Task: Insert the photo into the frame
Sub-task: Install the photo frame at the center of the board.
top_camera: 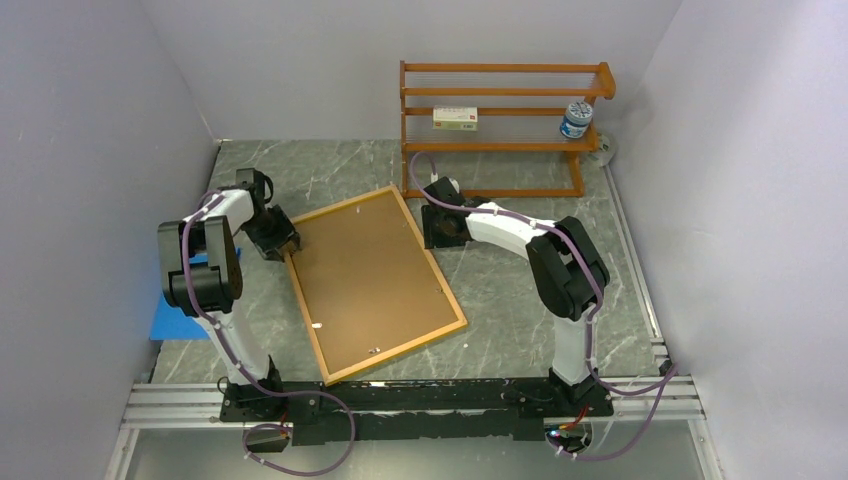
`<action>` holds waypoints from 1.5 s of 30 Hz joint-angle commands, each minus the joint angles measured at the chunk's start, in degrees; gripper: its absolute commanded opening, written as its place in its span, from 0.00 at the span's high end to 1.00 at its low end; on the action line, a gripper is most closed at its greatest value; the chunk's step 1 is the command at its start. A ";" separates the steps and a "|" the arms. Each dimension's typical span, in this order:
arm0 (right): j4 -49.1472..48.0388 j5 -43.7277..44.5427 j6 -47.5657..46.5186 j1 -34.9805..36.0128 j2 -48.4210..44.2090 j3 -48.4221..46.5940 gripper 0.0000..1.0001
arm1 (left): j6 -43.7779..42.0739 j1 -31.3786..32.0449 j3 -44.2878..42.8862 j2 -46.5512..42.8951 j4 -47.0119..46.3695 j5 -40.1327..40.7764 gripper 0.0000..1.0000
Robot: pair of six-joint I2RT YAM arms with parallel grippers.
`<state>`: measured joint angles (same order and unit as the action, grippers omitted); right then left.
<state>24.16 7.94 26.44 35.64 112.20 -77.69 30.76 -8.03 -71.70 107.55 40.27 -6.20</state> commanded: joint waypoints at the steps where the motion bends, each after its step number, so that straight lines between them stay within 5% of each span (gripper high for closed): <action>1: -0.66 -0.53 -1.18 -0.02 0.97 0.61 0.49 | -1.85 0.21 -2.85 0.86 -2.43 2.61 0.47; 6: -0.54 -0.38 -1.39 0.02 1.64 0.55 0.49 | -3.12 0.21 -2.37 1.12 -3.74 0.73 0.65; 16: -0.31 -0.54 -1.14 -0.04 2.37 0.11 0.49 | -6.56 0.24 -2.61 0.58 -2.27 -4.80 0.48; 30: 0.14 -0.48 -1.03 -0.02 3.19 0.08 0.49 | -10.54 0.32 -2.26 0.51 -1.32 -8.04 0.58; 45: 0.29 -0.67 -1.56 -0.04 3.60 -0.09 0.49 | -11.47 0.38 -3.25 1.34 0.17 -6.18 0.83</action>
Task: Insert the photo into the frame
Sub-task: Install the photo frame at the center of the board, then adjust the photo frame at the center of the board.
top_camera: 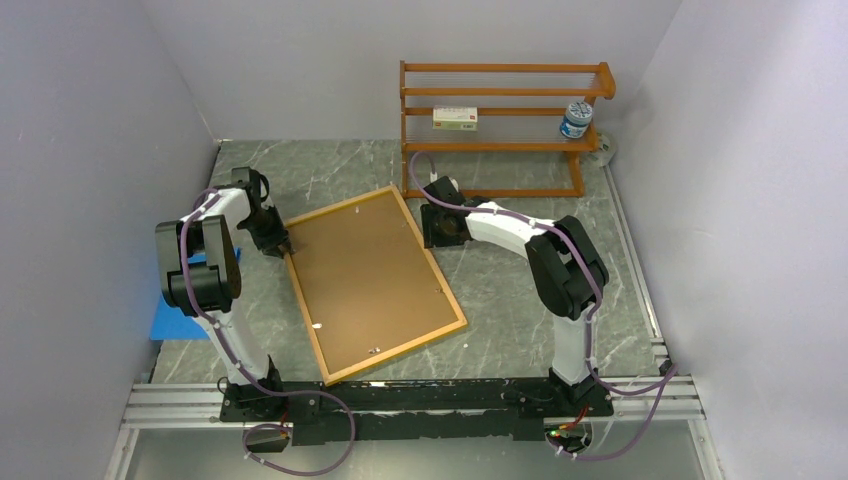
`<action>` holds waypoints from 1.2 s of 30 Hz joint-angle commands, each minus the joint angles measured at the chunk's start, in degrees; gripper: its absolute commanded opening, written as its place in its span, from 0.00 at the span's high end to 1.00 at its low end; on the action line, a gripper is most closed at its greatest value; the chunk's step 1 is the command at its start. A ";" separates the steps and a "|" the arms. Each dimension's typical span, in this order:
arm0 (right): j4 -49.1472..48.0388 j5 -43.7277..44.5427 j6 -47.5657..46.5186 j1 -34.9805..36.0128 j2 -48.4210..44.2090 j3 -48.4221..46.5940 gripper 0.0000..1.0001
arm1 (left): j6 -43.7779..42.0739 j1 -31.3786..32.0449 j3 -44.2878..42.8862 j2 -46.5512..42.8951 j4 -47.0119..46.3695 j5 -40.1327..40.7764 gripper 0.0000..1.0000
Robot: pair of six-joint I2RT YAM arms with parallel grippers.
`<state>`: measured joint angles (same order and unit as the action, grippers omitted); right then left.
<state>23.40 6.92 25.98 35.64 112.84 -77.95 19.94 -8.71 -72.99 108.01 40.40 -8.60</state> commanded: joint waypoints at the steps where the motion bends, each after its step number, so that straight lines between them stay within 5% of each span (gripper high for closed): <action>1: 1.15 0.31 -1.15 -0.04 2.97 0.03 0.49 | -0.57 1.11 -2.11 0.89 0.03 -4.01 0.86; 4: 1.30 0.37 -1.19 -0.03 2.62 -0.35 0.49 | -0.41 1.12 -2.64 1.06 0.49 -4.01 0.92; 7: 1.64 0.31 -1.30 -0.04 1.95 -1.94 0.49 | 0.67 1.15 -2.80 0.25 0.82 -3.25 0.88; 13: 2.83 0.73 -3.06 0.00 3.94 -9.36 0.48 | 3.08 1.08 -1.77 -4.65 0.12 -1.99 0.43; 17: 3.54 0.59 -4.23 -0.02 8.17 -16.93 0.47 | 3.82 0.74 -1.90 -5.87 -0.05 -1.69 0.30; 23: 2.46 -0.35 -5.63 -0.04 13.48 -26.21 0.45 | 6.58 -0.46 -4.80 -3.33 -0.96 0.39 0.24; 36: -3.21 -11.39 -4.42 1.71 21.64 -36.26 0.46 | 10.00 -0.81 -18.82 9.30 -3.79 -1.26 0.28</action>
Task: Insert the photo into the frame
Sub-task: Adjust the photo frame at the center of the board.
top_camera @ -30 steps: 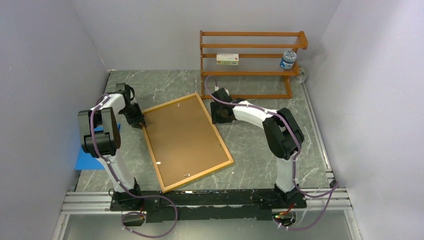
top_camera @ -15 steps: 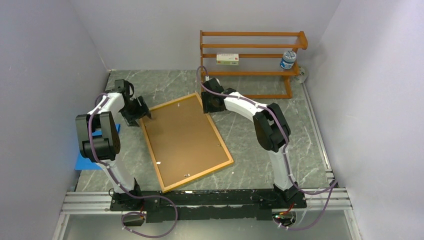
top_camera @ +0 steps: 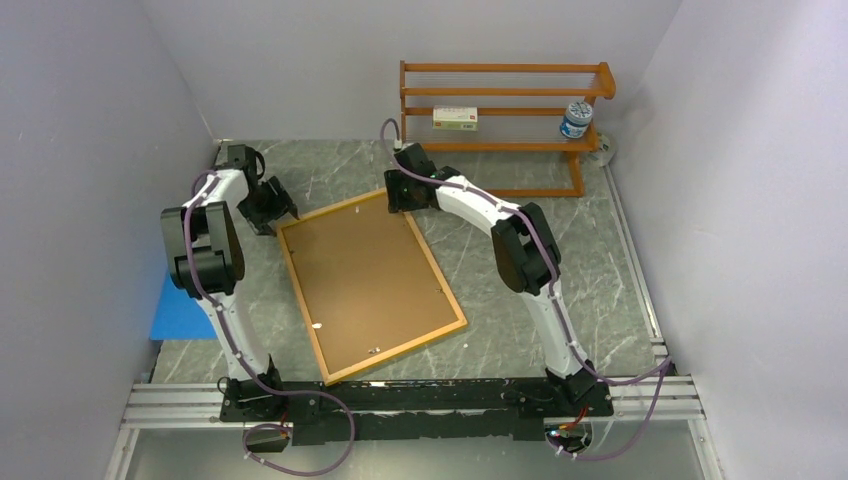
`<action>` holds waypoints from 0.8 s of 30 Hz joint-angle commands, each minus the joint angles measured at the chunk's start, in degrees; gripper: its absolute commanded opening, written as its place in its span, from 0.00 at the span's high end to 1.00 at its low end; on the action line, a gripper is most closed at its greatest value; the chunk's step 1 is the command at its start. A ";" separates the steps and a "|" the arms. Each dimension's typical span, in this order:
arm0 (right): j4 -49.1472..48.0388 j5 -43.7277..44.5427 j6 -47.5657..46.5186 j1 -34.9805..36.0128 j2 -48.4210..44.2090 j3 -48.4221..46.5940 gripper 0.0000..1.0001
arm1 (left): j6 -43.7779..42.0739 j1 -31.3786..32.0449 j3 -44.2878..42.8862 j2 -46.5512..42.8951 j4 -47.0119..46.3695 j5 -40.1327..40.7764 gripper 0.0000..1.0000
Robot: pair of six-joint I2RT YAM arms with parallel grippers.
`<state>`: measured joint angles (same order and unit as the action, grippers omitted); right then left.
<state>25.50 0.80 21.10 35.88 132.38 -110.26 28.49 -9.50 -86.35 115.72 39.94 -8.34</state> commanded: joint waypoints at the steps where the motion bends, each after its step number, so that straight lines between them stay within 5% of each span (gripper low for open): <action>1: -6.32 -6.17 0.97 1.74 3.11 -4.86 0.47 | 1.10 0.07 -6.37 2.32 -4.50 -3.12 0.29; 10: -12.68 -11.36 9.52 2.02 10.66 -10.31 0.52 | -1.71 1.46 -11.81 9.04 -9.99 -11.77 0.32; 24: -16.67 -7.84 10.96 1.83 15.57 -11.94 0.55 | -0.07 2.18 -5.48 5.22 -9.57 -0.66 0.33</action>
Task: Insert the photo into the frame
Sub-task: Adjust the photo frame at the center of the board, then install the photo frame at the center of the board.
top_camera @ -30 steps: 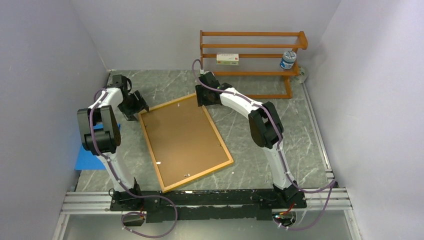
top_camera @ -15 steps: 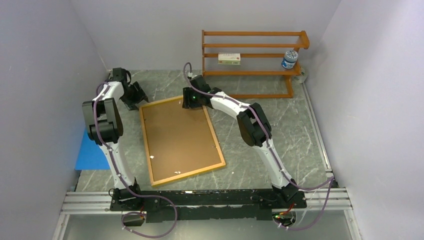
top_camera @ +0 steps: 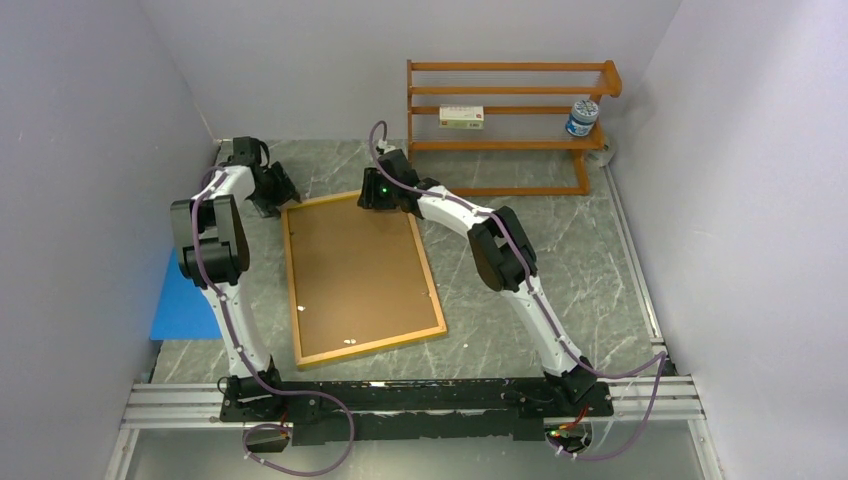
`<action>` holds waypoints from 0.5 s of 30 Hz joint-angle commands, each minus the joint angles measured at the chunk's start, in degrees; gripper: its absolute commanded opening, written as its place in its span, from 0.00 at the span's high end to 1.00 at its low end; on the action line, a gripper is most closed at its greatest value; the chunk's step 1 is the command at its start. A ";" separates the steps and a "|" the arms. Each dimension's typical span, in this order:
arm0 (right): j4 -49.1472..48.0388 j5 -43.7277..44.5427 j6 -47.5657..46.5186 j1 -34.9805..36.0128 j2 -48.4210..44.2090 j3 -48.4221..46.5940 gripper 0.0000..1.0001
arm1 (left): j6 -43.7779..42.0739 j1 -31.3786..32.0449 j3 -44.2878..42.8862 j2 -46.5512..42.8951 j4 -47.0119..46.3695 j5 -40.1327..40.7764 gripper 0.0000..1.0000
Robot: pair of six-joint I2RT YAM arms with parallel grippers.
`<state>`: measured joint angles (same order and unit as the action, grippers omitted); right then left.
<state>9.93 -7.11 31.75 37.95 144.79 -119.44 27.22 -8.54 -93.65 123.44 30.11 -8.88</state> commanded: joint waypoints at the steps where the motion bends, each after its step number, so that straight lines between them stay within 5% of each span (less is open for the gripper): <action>1: -1.41 -0.79 0.52 -0.19 3.54 -2.92 0.55 | 1.03 1.22 1.29 -2.54 0.52 0.12 0.33; 15: -5.58 -5.67 3.17 -0.25 3.87 0.68 0.68 | -0.59 1.74 -0.64 -7.05 -8.36 9.58 0.24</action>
<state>5.15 -10.81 33.76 37.56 147.28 -120.60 27.20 -7.33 -93.69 121.89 27.66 -3.07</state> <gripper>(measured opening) 0.330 0.758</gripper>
